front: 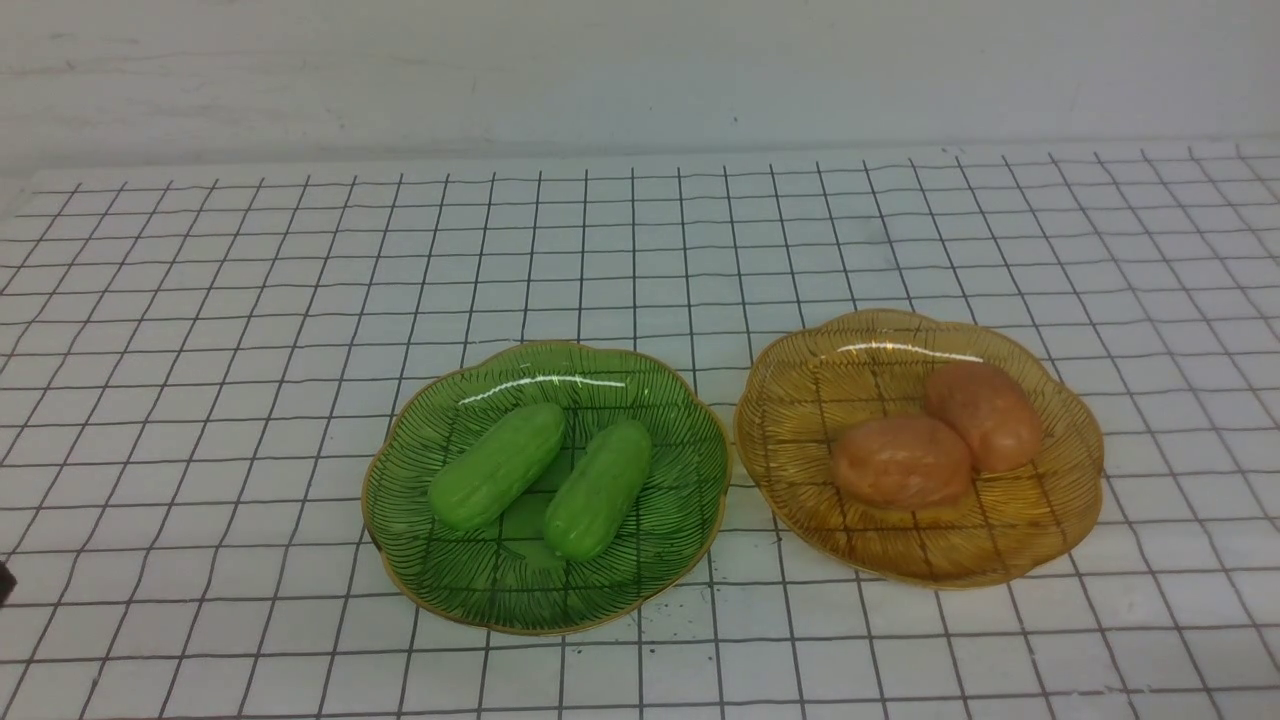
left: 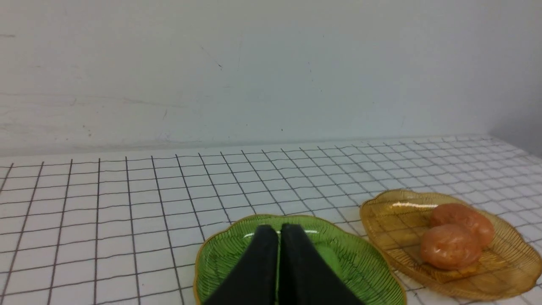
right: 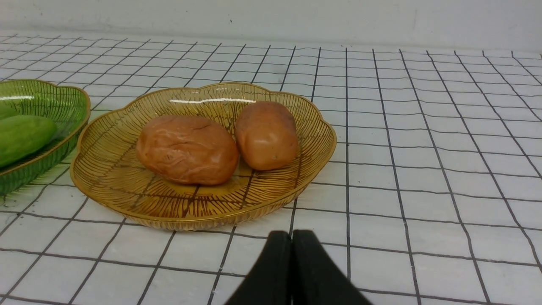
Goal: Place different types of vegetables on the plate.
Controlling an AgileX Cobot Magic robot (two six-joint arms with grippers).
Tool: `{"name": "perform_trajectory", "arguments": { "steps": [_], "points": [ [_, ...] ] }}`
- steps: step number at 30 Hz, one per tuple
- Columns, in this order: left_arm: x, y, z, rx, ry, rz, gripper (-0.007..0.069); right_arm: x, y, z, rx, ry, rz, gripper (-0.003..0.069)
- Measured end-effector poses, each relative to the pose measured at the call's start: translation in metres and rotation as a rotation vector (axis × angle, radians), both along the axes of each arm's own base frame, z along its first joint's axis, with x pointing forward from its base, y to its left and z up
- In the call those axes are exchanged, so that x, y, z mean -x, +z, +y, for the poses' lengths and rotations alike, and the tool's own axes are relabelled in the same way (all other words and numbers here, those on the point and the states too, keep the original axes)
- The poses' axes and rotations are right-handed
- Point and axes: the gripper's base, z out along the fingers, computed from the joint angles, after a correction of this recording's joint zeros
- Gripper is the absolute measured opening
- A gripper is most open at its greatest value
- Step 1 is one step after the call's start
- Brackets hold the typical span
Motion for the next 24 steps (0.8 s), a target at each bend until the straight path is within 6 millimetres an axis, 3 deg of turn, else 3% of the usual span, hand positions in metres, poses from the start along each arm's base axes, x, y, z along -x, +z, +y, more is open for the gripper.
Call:
{"name": "perform_trajectory", "arguments": {
  "steps": [4,11,14,19,24],
  "points": [
    [-0.009,-0.034,-0.003,-0.125,0.026,0.025,-0.0008,0.000,0.000,0.000,0.000,0.000,0.000,-0.0014],
    [-0.016,-0.079,0.001,-0.129,0.163,0.097,-0.0008,0.000,0.000,0.000,0.000,0.000,0.001,-0.0014],
    [-0.016,-0.107,0.008,-0.139,0.289,0.143,-0.0008,0.000,0.000,0.000,0.000,0.000,0.001,-0.0014],
    [-0.015,-0.116,0.014,-0.132,0.393,0.179,-0.0008,0.000,0.000,0.000,0.001,0.000,0.002,-0.0014],
    [-0.014,-0.119,0.014,-0.137,0.391,0.213,-0.0008,0.000,0.000,0.000,0.001,0.000,0.002,-0.0014]
  ]
}}
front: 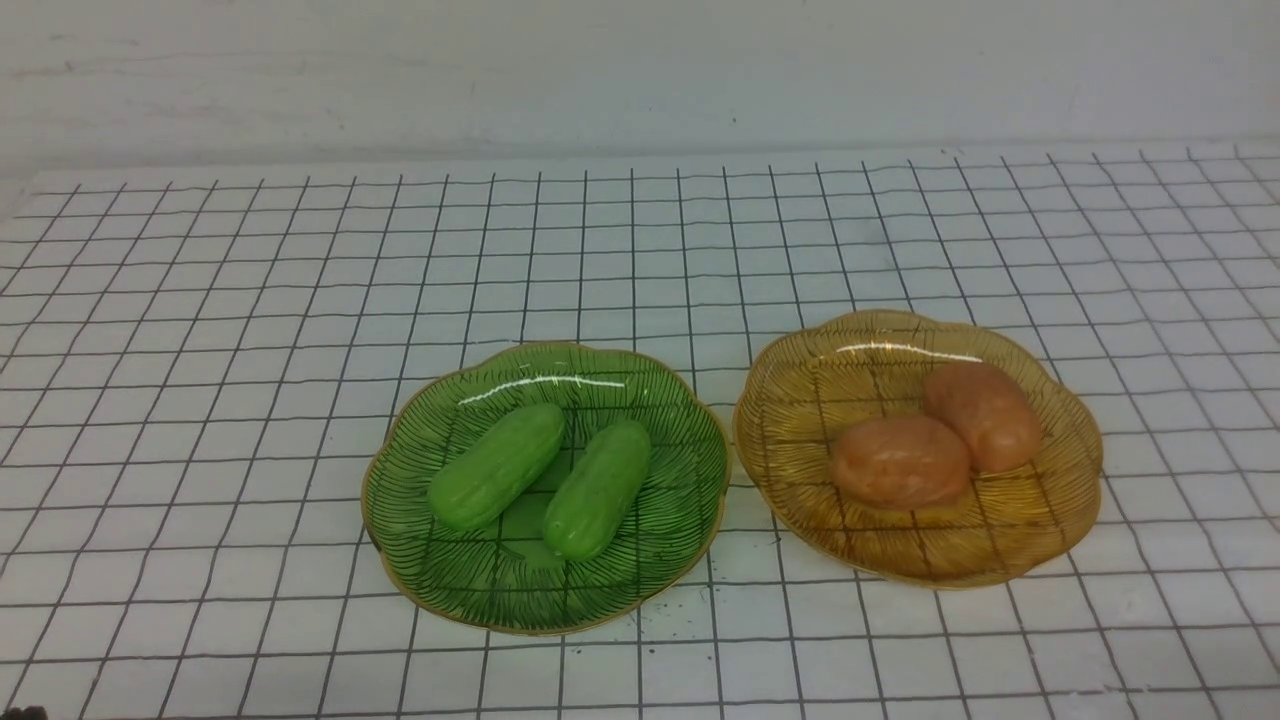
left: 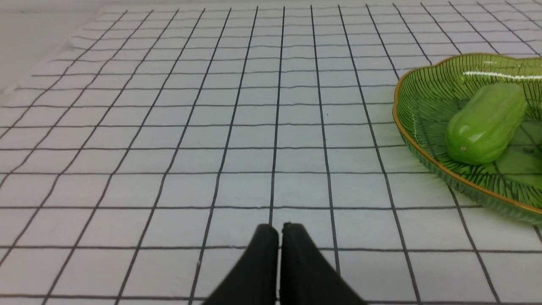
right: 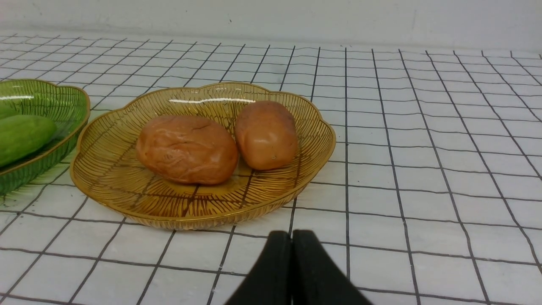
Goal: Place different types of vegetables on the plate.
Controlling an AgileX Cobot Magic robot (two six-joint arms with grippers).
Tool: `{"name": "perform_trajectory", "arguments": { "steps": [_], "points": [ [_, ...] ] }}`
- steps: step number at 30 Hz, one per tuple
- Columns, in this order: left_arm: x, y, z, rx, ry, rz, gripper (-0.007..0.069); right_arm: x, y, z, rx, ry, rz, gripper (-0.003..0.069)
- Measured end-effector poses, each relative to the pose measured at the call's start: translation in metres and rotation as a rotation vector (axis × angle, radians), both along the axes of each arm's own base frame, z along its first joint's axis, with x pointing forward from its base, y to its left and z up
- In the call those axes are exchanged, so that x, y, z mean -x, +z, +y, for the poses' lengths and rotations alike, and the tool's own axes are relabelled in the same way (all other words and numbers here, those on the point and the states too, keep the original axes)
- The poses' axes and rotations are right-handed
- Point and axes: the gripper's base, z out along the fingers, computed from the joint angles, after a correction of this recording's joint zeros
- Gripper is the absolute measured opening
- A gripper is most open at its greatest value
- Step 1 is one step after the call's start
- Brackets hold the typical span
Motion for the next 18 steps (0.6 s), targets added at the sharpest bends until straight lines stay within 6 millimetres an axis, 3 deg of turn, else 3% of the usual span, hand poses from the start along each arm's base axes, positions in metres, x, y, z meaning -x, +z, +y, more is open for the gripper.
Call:
{"name": "perform_trajectory", "arguments": {
  "steps": [18],
  "points": [
    [0.0008,-0.0032,-0.0031,0.001,-0.060,0.036,-0.0008,0.0000,-0.0001,0.0000,0.000,0.000,0.001,-0.0014]
  ]
}}
